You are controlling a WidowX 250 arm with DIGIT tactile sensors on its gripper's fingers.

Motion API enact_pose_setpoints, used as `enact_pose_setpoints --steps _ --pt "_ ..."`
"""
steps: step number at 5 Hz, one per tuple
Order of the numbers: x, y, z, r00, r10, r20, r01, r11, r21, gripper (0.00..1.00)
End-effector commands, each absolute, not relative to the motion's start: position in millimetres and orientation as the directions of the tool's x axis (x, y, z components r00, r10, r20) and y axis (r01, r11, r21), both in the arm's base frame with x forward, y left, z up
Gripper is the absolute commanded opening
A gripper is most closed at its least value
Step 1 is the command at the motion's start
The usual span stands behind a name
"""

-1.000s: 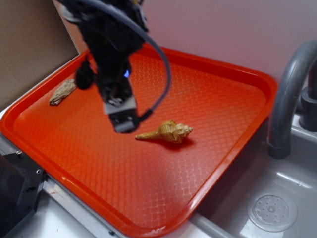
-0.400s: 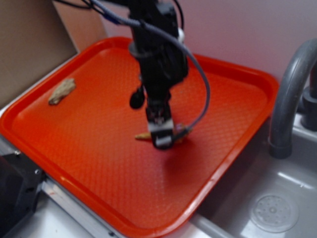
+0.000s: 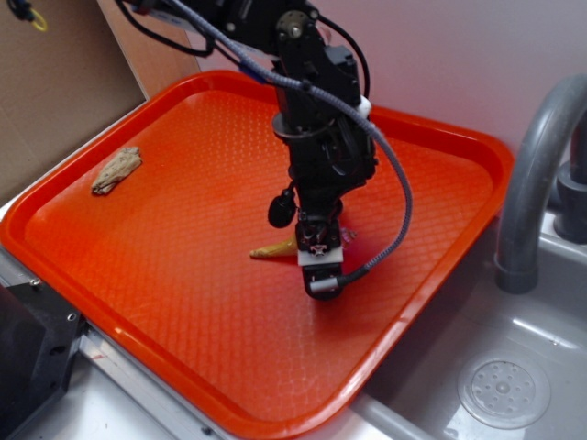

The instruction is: Grab the shell.

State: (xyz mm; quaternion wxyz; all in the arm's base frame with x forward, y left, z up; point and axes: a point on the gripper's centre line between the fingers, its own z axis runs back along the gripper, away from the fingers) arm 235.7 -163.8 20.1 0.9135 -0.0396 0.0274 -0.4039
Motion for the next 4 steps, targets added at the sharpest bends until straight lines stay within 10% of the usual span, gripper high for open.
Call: enact_pose_setpoints --steps 1,4 --pt "222 -166 17 0.63 -0.775 -0.052 0.77 0.632 -0.09 0.0" --pt "246 -125 108 0.792 -0.604 -0.084 0.609 0.792 0.049 0.0"
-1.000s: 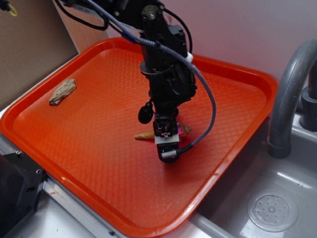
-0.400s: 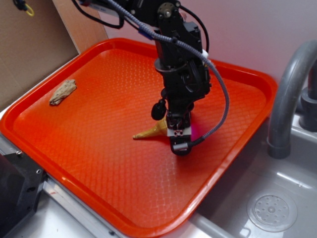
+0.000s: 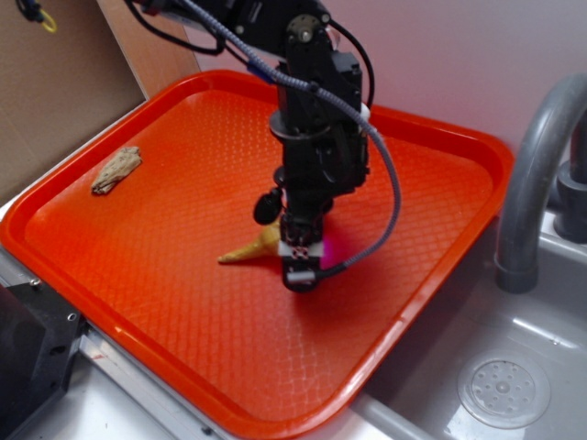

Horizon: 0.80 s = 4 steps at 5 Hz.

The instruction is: Grab the shell.

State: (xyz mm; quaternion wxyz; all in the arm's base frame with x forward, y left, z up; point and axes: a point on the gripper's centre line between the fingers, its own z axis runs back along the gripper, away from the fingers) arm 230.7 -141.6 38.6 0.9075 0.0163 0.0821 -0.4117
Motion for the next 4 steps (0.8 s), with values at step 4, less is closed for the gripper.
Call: enact_pose_setpoints --steps 4 --pt "194 -18 246 0.982 0.161 0.093 -0.163 0.987 0.006 0.0"
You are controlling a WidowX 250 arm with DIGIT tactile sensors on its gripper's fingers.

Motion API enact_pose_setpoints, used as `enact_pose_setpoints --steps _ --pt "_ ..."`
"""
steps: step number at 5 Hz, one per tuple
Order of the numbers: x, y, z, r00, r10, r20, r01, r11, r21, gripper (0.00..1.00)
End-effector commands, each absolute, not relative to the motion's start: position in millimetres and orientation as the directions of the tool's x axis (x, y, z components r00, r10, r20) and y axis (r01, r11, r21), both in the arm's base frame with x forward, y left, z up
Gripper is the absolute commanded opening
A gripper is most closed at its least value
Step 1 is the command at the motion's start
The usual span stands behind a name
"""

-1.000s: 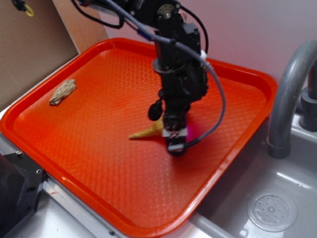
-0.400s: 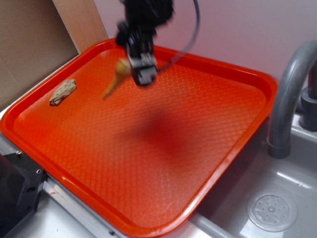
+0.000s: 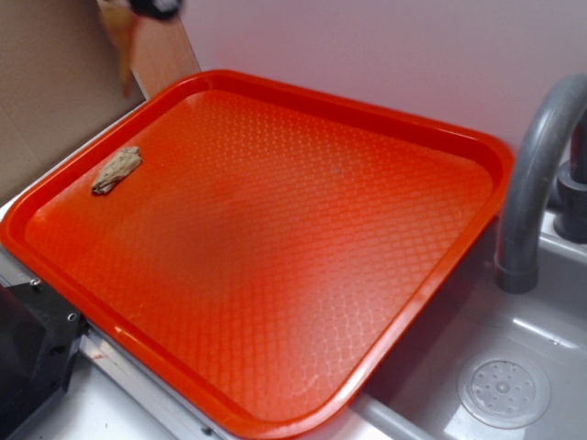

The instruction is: Grab the shell.

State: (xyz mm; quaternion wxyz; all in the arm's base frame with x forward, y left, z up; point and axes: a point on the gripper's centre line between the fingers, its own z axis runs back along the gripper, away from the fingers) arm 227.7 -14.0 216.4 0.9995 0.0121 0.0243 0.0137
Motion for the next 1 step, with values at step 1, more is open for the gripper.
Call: enact_pose_setpoints --steps 1 --pt "198.0 -24.3 240.9 0.99 0.114 0.086 -0.115 0.993 0.004 0.0"
